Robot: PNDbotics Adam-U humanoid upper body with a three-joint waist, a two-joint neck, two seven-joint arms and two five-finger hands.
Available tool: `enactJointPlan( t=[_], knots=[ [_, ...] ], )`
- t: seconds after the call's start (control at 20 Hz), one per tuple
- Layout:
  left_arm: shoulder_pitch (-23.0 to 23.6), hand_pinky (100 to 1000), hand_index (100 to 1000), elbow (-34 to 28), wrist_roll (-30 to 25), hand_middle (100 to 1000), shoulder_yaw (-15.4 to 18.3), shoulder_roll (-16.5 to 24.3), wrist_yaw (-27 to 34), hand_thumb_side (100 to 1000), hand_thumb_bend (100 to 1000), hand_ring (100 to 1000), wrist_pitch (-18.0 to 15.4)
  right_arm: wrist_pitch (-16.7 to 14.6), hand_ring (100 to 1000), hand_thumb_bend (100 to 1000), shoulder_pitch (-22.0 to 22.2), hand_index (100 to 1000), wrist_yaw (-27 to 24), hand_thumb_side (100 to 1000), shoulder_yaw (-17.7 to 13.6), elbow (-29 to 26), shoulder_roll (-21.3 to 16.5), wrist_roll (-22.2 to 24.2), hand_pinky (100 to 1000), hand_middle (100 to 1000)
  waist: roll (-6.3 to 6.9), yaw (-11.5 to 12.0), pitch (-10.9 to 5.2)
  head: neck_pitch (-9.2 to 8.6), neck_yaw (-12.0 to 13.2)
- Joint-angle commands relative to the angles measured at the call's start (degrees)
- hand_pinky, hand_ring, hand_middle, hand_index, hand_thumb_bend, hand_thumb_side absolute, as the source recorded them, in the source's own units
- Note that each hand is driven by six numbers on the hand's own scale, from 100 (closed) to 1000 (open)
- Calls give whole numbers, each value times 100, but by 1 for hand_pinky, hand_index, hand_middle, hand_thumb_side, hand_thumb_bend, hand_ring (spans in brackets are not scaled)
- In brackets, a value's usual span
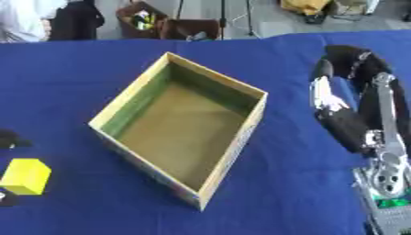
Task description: Pick up objects on the table and place them in the box.
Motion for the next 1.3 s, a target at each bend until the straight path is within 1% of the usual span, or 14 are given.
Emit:
enactJointPlan(
  t=[0.05,0.1,0.2,0.35,0.45,0.5,0.6,0.85,0.95,1.15,1.2,1.25,1.3],
  knots=[
    [-100,721,989,68,30,837,-14,92,9,974,767,830,-79,-7,672,100,-52,744,21,430,-16,-86,-67,6,738,614,6,-4,-78,-71,25],
    [-109,715,984,90,50,832,-30,78,19,974,761,826,-102,-6,672,100,-52,744,23,430,-16,-86,-65,5,738,614,7,-10,-74,-74,30],
    [-135,686,960,131,137,794,-40,54,9,962,724,804,-126,-3,672,100,-51,744,27,427,-16,-86,-62,5,738,614,6,-17,-68,-80,34],
    [-167,659,930,241,315,760,-49,11,-63,937,670,785,-120,0,673,100,-49,744,33,430,-16,-86,-57,8,739,614,4,-24,-63,-87,38],
    [-179,659,930,308,420,760,-64,-8,-93,937,670,785,-131,2,673,100,-47,744,35,430,-19,-86,-55,4,739,614,3,-26,-62,-90,38],
    [-183,622,891,330,460,713,-74,-19,-96,915,635,755,-144,5,673,100,-44,745,36,431,-20,-86,-52,3,739,614,2,-28,-60,-93,40],
    [-188,595,860,372,527,663,-90,-33,-85,904,621,731,-165,14,673,100,-37,745,42,431,-22,-86,-48,4,739,614,2,-31,-56,-94,45],
    [-189,553,785,448,602,581,-111,-55,-50,870,582,679,-190,26,674,100,-32,745,56,431,-29,-86,-47,-11,740,614,3,-32,-46,-90,54],
    [-181,556,792,509,541,598,-128,-59,-33,870,588,683,-205,31,674,100,-34,745,62,431,-31,-86,-47,-17,740,614,3,-34,-43,-88,57],
    [-193,556,792,551,440,598,-124,-68,-12,870,588,683,-226,34,674,100,-35,745,67,431,-32,-86,-48,-23,740,614,3,-34,-43,-85,57],
    [-179,557,865,572,414,668,-125,-68,-10,882,599,695,-224,34,674,100,-34,745,67,431,-32,-86,-48,-24,740,614,2,-31,-39,-84,58],
    [-179,552,857,602,389,657,-113,-77,-2,876,588,690,-209,35,674,100,-34,745,67,431,-28,-86,-47,-21,740,614,0,-24,-36,-83,61],
    [-187,535,831,615,400,625,-99,-85,9,857,556,672,-194,37,674,100,-34,745,67,431,-26,-86,-45,-20,741,614,-2,-21,-35,-86,64]
  ],
)
